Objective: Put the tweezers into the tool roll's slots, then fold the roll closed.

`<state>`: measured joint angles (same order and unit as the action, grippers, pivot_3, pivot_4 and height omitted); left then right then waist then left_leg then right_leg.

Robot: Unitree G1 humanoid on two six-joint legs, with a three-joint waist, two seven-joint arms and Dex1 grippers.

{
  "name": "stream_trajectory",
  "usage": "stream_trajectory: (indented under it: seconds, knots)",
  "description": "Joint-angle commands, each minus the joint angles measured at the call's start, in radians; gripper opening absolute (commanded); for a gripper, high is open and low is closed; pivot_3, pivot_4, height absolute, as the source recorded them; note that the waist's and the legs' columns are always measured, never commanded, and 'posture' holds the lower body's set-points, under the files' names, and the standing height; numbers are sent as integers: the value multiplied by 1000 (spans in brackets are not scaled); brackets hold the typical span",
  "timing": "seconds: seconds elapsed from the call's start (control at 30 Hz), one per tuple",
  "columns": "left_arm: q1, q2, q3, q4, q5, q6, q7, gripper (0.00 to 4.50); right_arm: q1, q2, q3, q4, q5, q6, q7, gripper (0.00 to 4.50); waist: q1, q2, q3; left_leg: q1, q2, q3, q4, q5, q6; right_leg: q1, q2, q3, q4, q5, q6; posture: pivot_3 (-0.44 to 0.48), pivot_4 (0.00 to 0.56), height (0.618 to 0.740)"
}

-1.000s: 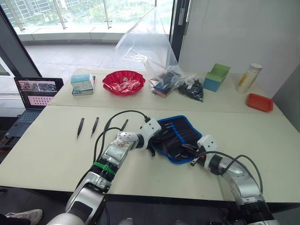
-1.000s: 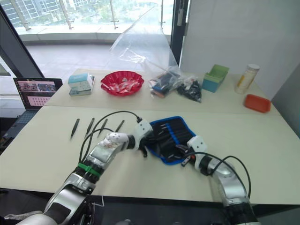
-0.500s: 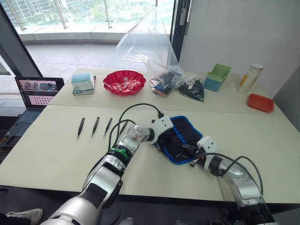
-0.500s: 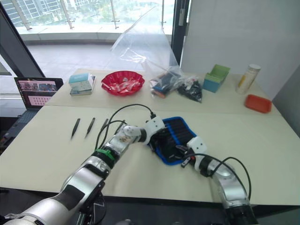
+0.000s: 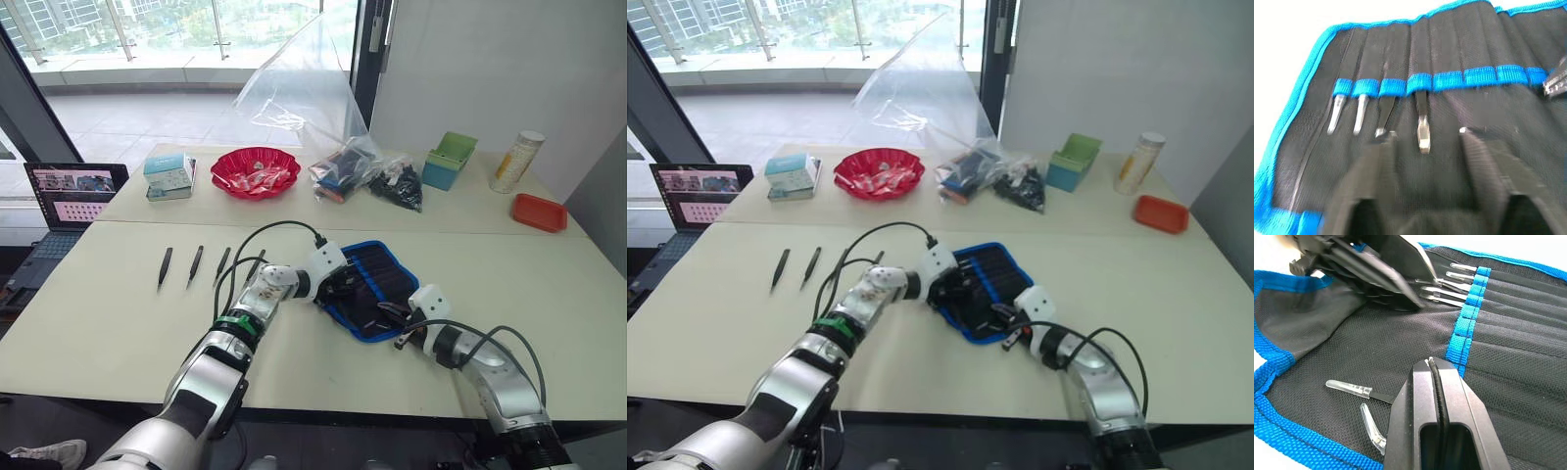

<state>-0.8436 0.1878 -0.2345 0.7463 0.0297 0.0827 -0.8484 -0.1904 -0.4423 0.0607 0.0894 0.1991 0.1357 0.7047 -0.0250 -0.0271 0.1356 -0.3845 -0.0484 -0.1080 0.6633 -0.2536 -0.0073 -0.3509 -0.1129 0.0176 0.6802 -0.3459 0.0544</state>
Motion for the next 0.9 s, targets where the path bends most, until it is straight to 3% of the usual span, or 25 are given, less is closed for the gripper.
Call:
stream_trajectory:
  seconds: [0.03,0.1,0.33,0.5,0.7,0.9]
  knots:
    - [76,38,34,-168,-50,41,-37,3974,31,-2,48,86,-43,49,13,0,-1,0,0,0,0,0,0,0,0,0,0,0,0,0,0,0,150,740]
    - [142,54,61,-247,-83,63,-37,4467,22,-1,52,94,-45,49,18,0,-1,0,0,0,0,0,0,0,0,0,0,0,0,0,0,0,150,740]
    - [295,109,54,-359,-48,56,21,4467,-9,-5,61,131,-50,39,38,0,-5,0,-1,2,1,0,0,-1,2,1,1,1,0,0,0,0,150,740]
    - [404,144,92,-442,-91,37,24,4467,-38,-8,62,164,-56,29,54,0,-11,-2,-4,6,2,1,-1,-2,3,3,1,1,0,0,0,0,150,740]
    - [551,203,215,-625,-217,15,14,4467,-46,-16,65,184,-55,15,82,0,-15,-2,-4,7,5,1,-2,-2,4,3,1,1,-1,0,0,0,150,740]
    - [699,236,438,-821,-393,52,75,4467,-51,-22,56,199,-45,-5,108,0,-10,-2,-4,6,7,1,-3,-2,4,3,1,2,-2,0,0,0,150,740]
